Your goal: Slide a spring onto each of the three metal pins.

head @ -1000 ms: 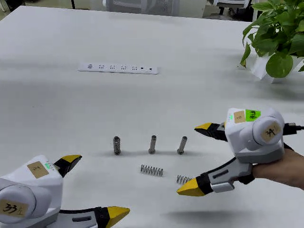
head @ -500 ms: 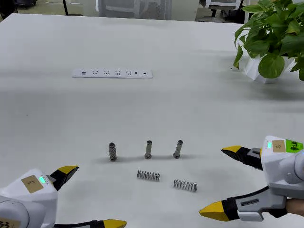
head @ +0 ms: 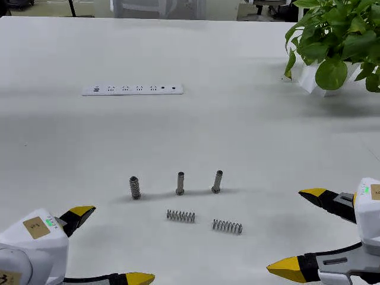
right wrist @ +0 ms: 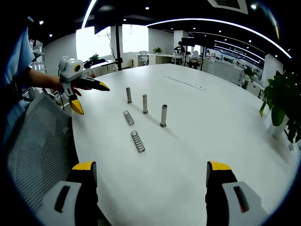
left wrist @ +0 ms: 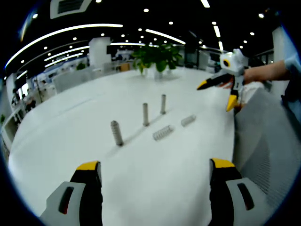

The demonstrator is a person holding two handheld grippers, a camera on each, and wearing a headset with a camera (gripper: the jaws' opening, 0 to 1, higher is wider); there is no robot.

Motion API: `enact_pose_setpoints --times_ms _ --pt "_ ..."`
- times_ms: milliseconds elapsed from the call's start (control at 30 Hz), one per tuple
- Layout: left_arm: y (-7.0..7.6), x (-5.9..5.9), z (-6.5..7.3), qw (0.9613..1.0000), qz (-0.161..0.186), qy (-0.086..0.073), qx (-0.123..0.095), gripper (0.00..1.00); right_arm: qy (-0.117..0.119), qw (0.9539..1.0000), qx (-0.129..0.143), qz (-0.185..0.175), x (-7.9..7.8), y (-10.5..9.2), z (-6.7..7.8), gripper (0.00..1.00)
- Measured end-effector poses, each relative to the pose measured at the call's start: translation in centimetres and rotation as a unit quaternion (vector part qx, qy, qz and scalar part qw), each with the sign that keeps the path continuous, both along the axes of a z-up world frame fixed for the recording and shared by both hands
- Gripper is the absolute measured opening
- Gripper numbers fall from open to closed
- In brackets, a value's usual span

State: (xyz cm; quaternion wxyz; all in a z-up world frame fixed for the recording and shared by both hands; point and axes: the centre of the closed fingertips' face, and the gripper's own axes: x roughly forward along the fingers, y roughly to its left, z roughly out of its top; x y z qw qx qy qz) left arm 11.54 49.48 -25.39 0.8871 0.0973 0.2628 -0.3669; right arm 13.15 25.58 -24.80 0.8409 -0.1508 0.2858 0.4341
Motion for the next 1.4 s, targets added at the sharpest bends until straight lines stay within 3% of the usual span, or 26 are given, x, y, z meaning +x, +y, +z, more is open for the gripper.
enact_pose_setpoints --times_ms 267,500,567,633,800,833,900,933,1067,1167,1267,1400 --pt "-1.1 0.8 0.3 0.9991 -0.041 -0.003 0.012 0.94 0.007 0.9999 -0.007 0.003 -0.7 0.1 -0.8 0.97" --pt "-4.0 1.7 0.0 0.995 -0.097 -0.002 0.023 0.78 0.01 0.9999 0.0 -0.006 -1.0 0.1 -0.8 0.97" --pt "-4.8 2.1 -0.2 0.9934 -0.111 0.006 0.029 0.74 0.008 0.9999 0.003 -0.012 -1.0 0.0 -0.7 0.96" --pt "-5.6 2.1 -0.8 0.9903 -0.131 0.021 0.042 0.7 0.007 0.9998 0.007 -0.018 -1.0 0.0 -0.6 0.96" --pt "-6.5 2.9 -1.8 0.9849 -0.15 0.026 0.082 0.63 0.007 0.9997 0.007 -0.024 -1.3 -0.2 -0.6 0.96" --pt "-6.2 3.4 -2.3 0.9815 -0.153 0.024 0.113 0.61 0.006 0.9997 0.001 -0.022 -1.4 -0.3 -0.6 0.96" --pt "-6.5 4.2 -2.3 0.9769 -0.164 0.005 0.136 0.51 0.006 0.9997 -0.004 -0.024 -1.3 -0.5 -0.7 0.96" --pt "-6.5 4.3 -2.5 0.9753 -0.167 0.009 0.144 0.46 0.007 0.9996 -0.004 -0.026 -1.4 -0.6 -0.8 0.96" --pt "-7.1 4.8 -2.9 0.9712 -0.177 0.021 0.158 0.41 0.005 0.9996 -0.005 -0.028 -1.4 -0.8 -0.7 0.95" --pt "-7.3 5.2 -3.0 0.9704 -0.179 0.032 0.159 0.39 0.005 0.9995 -0.005 -0.029 -1.4 -0.9 -0.8 0.95" --pt "-7.4 5.5 -3.1 0.9668 -0.19 0.032 0.168 0.36 0.004 0.9995 -0.019 -0.024 -1.4 -1.2 -1.0 0.95" --pt "-7.4 5.7 -3.6 0.9611 -0.202 0.045 0.184 0.31 0.0 0.9995 -0.021 -0.023 -1.2 -1.4 -0.9 0.95"
